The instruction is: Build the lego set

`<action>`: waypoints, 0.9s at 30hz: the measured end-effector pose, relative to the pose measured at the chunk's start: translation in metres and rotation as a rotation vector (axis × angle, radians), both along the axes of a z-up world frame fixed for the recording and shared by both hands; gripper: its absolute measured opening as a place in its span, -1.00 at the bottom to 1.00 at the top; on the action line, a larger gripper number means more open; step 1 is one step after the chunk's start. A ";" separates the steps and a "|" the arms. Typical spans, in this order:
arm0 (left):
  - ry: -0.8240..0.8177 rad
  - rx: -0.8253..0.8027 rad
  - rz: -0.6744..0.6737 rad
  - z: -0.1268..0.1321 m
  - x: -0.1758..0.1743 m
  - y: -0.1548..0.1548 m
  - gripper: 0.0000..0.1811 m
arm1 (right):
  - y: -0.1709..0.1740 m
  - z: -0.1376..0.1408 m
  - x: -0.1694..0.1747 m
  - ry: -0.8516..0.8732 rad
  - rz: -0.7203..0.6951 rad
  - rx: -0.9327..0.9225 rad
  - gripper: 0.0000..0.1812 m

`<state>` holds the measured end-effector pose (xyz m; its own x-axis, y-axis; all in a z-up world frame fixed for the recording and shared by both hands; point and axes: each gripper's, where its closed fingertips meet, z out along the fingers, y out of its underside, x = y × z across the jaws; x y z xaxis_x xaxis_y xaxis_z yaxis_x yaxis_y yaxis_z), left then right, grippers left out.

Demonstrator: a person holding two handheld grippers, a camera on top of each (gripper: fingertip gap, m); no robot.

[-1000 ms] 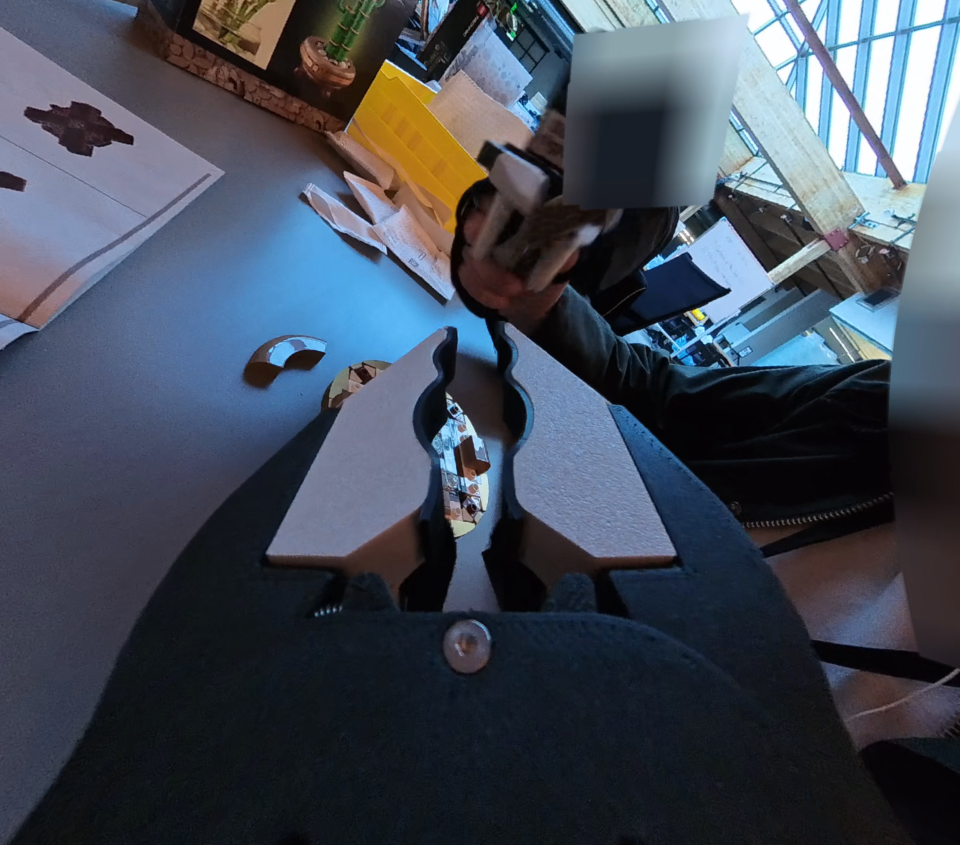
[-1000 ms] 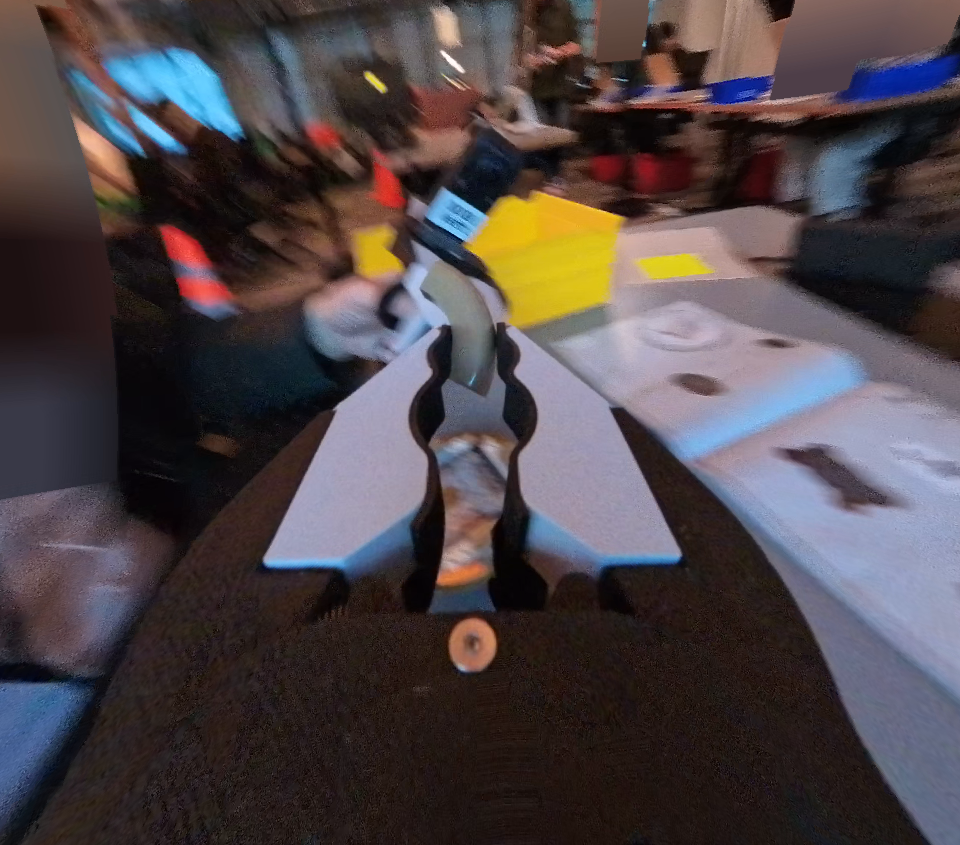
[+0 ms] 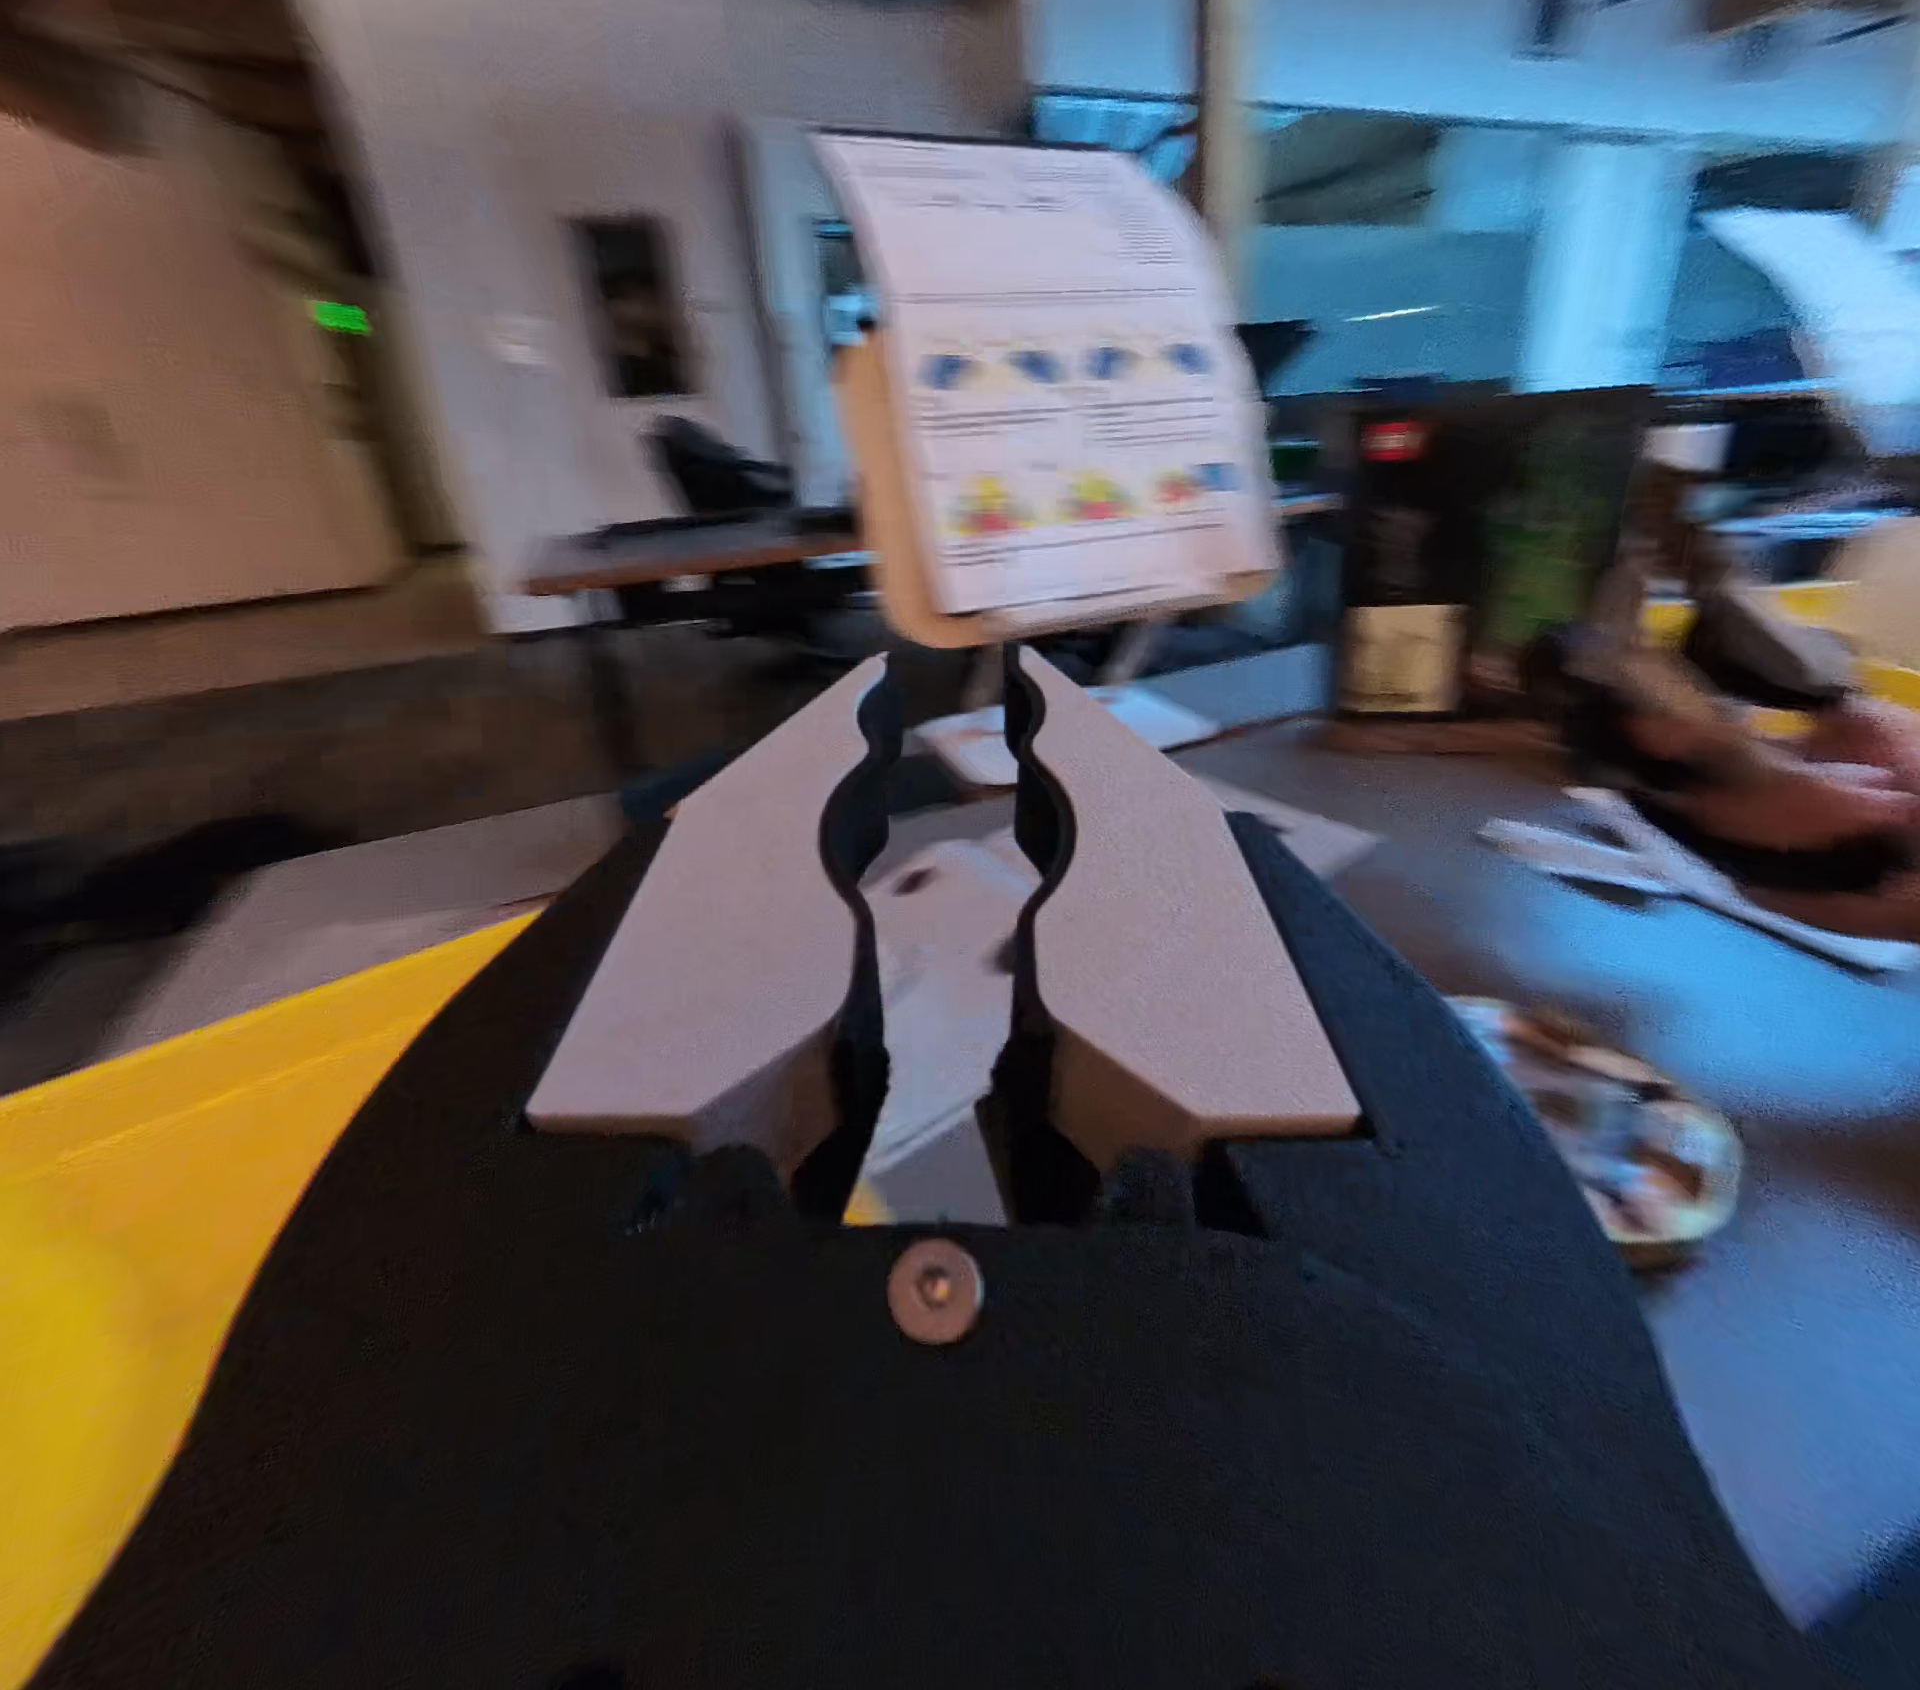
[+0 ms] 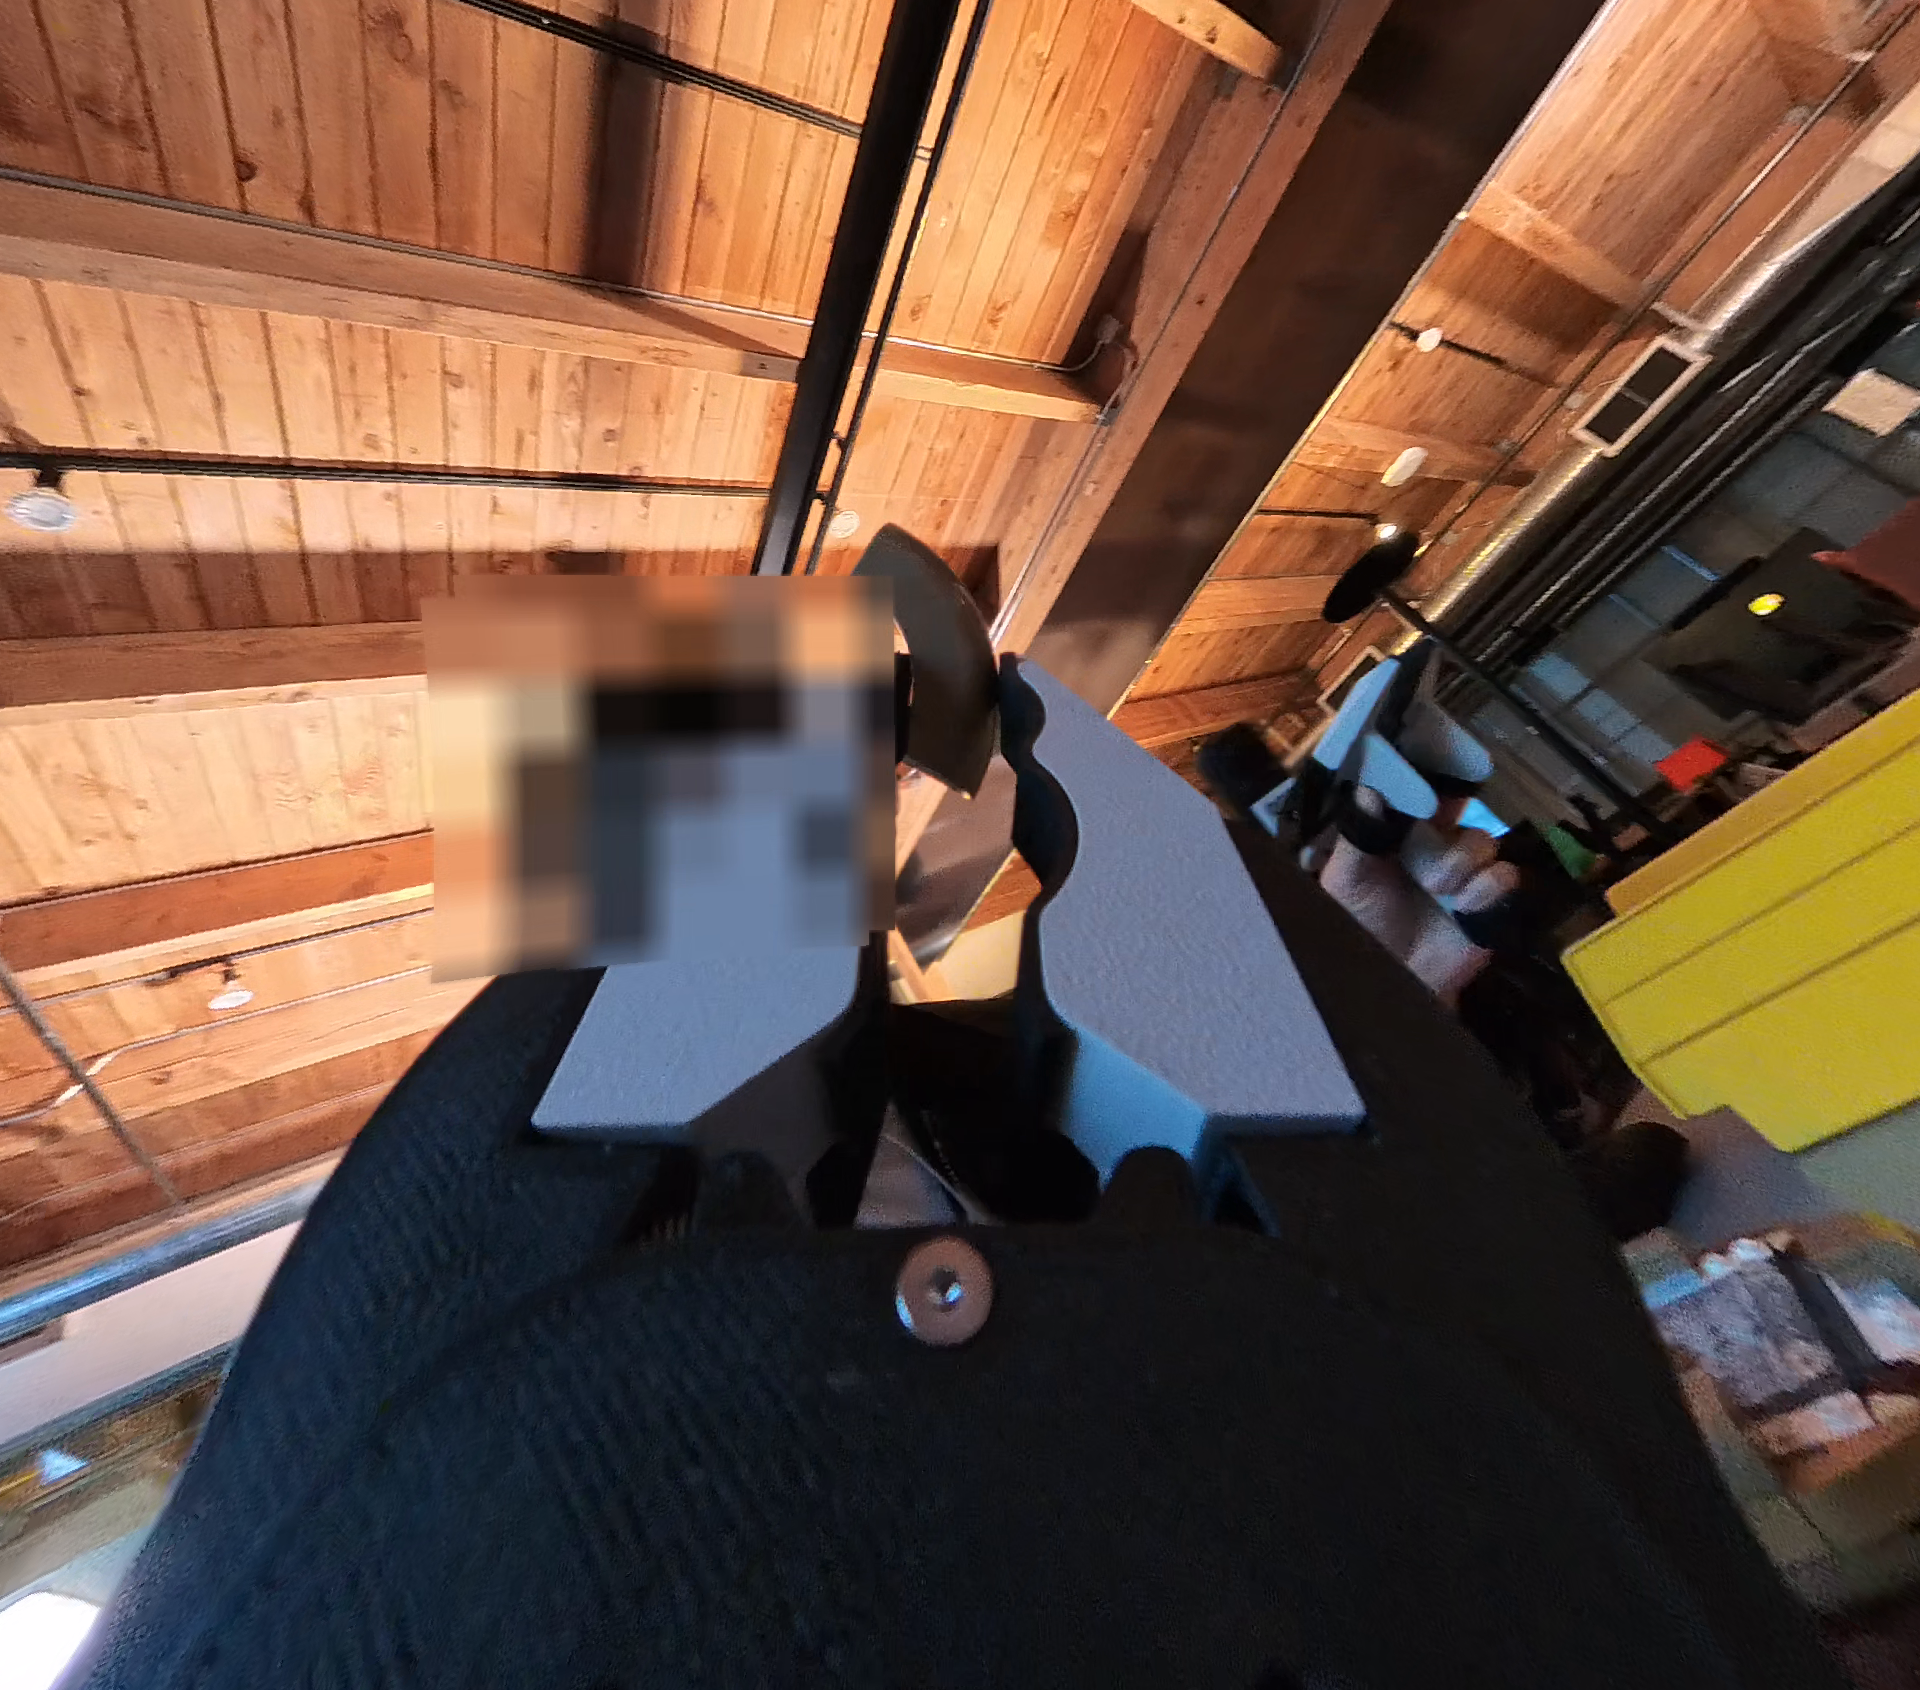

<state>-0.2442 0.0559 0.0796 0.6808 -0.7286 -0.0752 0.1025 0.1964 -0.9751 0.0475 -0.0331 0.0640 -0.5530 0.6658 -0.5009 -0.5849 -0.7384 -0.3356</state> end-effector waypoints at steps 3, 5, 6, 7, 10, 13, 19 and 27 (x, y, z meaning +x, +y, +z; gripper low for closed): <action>0.085 -0.098 0.321 -0.005 -0.096 0.025 -0.47 | 0.008 -0.005 0.003 -0.021 -0.045 -0.024 -0.84; 0.188 -0.201 0.530 -0.021 -0.163 0.042 -0.22 | 0.014 -0.009 0.004 -0.032 -0.068 -0.048 -0.86; 0.241 -0.250 0.623 -0.031 -0.195 0.049 -0.15 | 0.018 -0.013 0.004 -0.044 -0.080 -0.063 -0.84; 0.293 -0.309 0.685 -0.043 -0.221 0.055 -0.14 | 0.021 -0.017 0.002 -0.061 -0.090 -0.075 -0.85; 0.381 -0.560 0.695 -0.091 -0.265 0.069 -0.05 | 0.029 -0.030 -0.005 -0.126 -0.109 -0.105 -0.85; 0.295 -0.735 0.474 -0.122 -0.257 0.082 -0.12 | 0.030 -0.036 -0.009 -0.173 -0.125 -0.108 -0.85; 0.331 -0.910 0.285 -0.158 -0.247 0.098 -0.21 | 0.029 -0.040 -0.017 -0.208 -0.120 -0.108 -0.85; 0.428 -1.075 0.216 -0.165 -0.242 0.104 -0.20 | 0.028 -0.048 -0.031 -0.285 -0.090 -0.108 -0.80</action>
<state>-0.4858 0.1601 -0.0850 0.8662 -0.4298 0.2551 -0.2086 -0.7747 -0.5969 0.0164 -0.0049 0.0158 -0.3213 0.6405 -0.6976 -0.5432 -0.7280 -0.4182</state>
